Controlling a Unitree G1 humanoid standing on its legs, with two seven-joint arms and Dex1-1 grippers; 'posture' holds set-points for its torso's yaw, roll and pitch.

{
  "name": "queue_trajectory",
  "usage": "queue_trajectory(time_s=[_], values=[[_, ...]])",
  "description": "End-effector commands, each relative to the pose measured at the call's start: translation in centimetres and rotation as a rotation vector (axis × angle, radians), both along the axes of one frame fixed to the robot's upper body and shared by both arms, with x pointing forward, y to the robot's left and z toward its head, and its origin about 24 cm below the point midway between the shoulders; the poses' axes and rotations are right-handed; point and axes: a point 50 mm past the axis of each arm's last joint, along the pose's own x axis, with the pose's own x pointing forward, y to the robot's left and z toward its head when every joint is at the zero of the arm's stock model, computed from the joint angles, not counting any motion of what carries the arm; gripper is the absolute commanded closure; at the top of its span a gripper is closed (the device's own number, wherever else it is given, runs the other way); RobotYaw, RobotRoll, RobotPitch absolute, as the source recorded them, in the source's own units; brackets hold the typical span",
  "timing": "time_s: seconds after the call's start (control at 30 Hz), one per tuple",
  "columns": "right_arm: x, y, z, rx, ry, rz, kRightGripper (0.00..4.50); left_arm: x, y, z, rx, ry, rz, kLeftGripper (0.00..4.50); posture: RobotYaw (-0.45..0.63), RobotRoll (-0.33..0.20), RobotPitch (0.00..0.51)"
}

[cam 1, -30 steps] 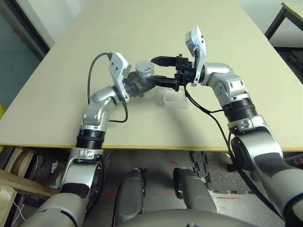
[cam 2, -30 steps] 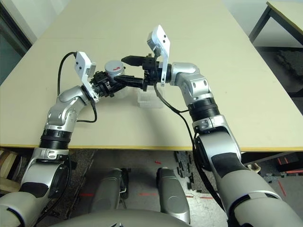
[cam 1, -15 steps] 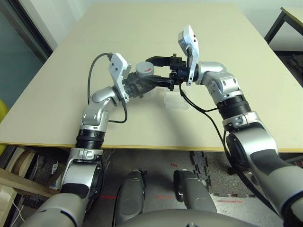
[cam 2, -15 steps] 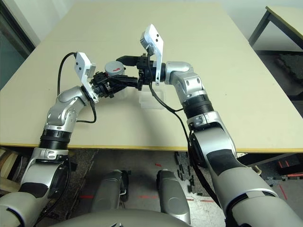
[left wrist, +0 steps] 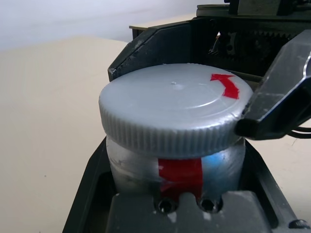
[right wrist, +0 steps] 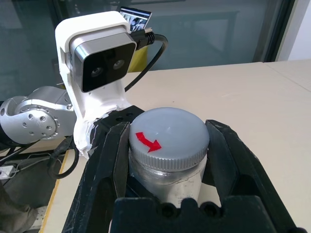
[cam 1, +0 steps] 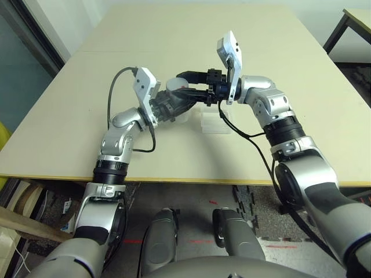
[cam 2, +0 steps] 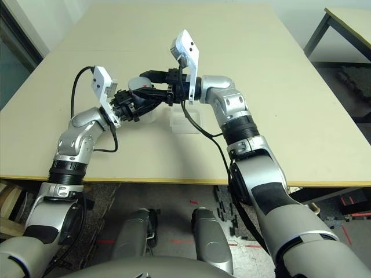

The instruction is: Pour the medicine from the bottle into the box.

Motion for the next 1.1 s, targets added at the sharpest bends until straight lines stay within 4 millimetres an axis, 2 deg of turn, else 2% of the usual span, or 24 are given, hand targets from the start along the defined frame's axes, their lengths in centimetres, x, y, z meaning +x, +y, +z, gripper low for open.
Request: queue_trajectory(time_s=[0.03,0.27,0.37,0.47,0.6,0.8,1.1], values=[[0.1,0.1,0.8,-0.030,-0.057,0.037,1.93,-0.3,0.1,0.2,0.000,0.007,-0.021,1.87,-0.07,0.000,0.112],[-0.6,0.4,2.0,0.033,-0.071,0.298,1.93,-0.4,0.0,0.2,-0.004,0.012,-0.032,1.87,-0.07,0.000,0.113],[-0.5,0.3,2.2,0.018,-0.090,0.357,1.93,-0.4,-0.1,0.3,-0.008,0.013,-0.039,1.87,-0.07,0.000,0.113],[0.1,0.4,2.2,0.002,-0.089,0.330,1.93,-0.5,-0.2,0.3,-0.009,0.013,-0.043,1.87,-0.06,0.000,0.117],[1.3,0.0,2.1,0.013,-0.054,0.197,1.93,-0.6,-0.1,0.4,-0.012,0.013,-0.045,1.87,-0.05,0.000,0.118],[2.6,-1.9,1.4,-0.038,-0.043,-0.007,0.01,-0.9,-0.1,0.3,-0.015,0.020,-0.045,1.87,-0.05,0.000,0.119],[3.5,-3.9,1.6,-0.055,-0.047,-0.160,0.00,-0.9,-0.3,0.2,-0.015,0.025,-0.049,1.87,-0.06,0.000,0.120]])
